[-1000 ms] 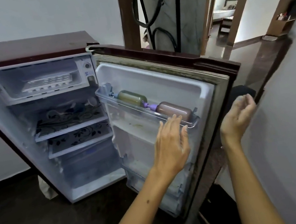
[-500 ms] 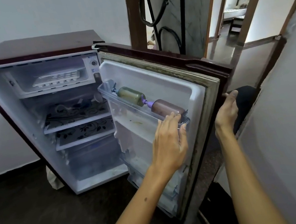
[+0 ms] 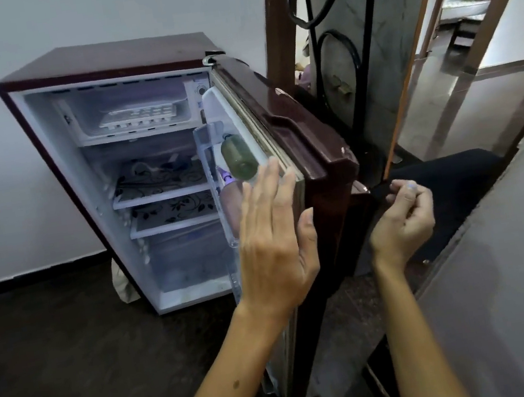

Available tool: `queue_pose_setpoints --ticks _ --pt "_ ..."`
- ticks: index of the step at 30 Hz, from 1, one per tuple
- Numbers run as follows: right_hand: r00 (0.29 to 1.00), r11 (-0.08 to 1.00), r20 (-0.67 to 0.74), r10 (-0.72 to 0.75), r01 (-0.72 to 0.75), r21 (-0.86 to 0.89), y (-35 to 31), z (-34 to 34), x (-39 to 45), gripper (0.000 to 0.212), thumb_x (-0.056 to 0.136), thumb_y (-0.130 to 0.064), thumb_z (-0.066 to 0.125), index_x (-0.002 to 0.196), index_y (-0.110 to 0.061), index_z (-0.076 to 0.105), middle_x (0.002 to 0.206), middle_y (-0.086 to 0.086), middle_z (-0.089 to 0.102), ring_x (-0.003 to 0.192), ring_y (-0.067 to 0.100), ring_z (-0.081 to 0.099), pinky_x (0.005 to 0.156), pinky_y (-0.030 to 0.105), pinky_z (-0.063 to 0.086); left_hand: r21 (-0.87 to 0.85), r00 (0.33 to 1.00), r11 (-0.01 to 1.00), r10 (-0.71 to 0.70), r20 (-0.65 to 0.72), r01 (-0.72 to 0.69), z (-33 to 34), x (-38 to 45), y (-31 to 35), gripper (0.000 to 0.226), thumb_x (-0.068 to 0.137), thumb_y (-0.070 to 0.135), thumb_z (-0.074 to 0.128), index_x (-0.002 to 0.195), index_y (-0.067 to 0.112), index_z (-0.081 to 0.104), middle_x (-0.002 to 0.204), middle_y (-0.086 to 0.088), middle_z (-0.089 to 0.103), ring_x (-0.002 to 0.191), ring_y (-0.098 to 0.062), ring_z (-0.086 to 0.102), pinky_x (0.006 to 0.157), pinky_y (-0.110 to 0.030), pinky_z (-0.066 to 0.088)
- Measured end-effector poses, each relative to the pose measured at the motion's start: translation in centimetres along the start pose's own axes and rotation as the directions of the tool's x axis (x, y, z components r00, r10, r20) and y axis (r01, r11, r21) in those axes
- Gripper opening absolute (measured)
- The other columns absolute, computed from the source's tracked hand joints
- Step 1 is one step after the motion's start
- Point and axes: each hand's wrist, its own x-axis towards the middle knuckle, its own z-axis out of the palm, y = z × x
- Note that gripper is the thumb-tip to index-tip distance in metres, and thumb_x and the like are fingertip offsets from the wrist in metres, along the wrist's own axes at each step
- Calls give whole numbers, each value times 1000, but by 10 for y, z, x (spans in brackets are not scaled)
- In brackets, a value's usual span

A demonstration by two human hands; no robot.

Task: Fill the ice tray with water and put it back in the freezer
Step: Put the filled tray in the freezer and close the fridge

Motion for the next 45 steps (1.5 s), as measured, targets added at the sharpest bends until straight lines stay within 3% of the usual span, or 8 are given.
queue_pose_setpoints --ticks 5,12,21,25,29,34,39,45 --pt "977 999 209 39 -39 -5 -3 27 -23 36 100 -31 37 95 -13 68 92 1 69 86 10 64 75 19 48 57 998 998 -9 -65 13 -27 6 -13 44 95 19 43 131 -7 45 142 -23 43 137 -32 36 113 -51 29" --pt "898 987 436 50 -110 115 -20 62 -106 50 100 -38 28 65 -30 62 55 -13 59 55 0 55 56 18 41 143 986 989 -19 -165 43 -75 14 -46 41 95 17 43 127 -8 48 139 -27 44 135 -36 38 114 -52 28" --pt "876 991 480 48 -101 86 -38 111 -189 79 92 -56 19 84 10 62 72 12 63 71 22 59 71 40 47 304 986 951 94 -136 -48 -136 28 -107 24 90 10 51 96 -1 71 116 -18 65 119 -33 56 106 -51 38" --pt "881 994 474 9 -61 95 -55 139 -225 70 92 -66 18 55 -11 40 48 -7 41 46 6 41 50 21 34 380 993 923 89 -80 -53 -168 38 -145 24 89 12 55 104 -2 69 118 -17 65 121 -33 55 111 -50 32" --pt "869 996 493 -39 -9 93 -64 168 -259 56 89 -69 16 55 -28 32 46 -12 34 44 1 41 46 10 30 450 994 888 105 -8 -90 -192 45 -187 28 88 13 56 109 -2 67 122 -18 63 122 -34 53 112 -49 30" --pt "839 993 534 -102 51 109 -68 207 -295 45 94 -60 21 61 -34 35 46 -9 36 46 -1 44 44 8 29 507 993 853 100 69 -121 -216 54 -241 36 88 13 54 119 -4 60 131 -20 56 130 -36 45 114 -48 26" --pt "790 996 608 -83 53 68 -68 251 -327 49 95 -52 25 71 -16 46 50 -8 42 48 4 45 46 15 32 553 985 821 64 162 -145 -226 67 -288 48 90 19 50 131 -5 49 141 -23 45 137 -37 35 116 -50 23" --pt "703 996 706 -85 81 39 -70 297 -344 38 93 -62 26 74 -32 41 52 -12 45 47 6 47 47 21 34 573 992 816 7 124 -78 -225 83 -340 53 93 25 44 137 -4 41 146 -23 37 140 -37 28 118 -47 18"
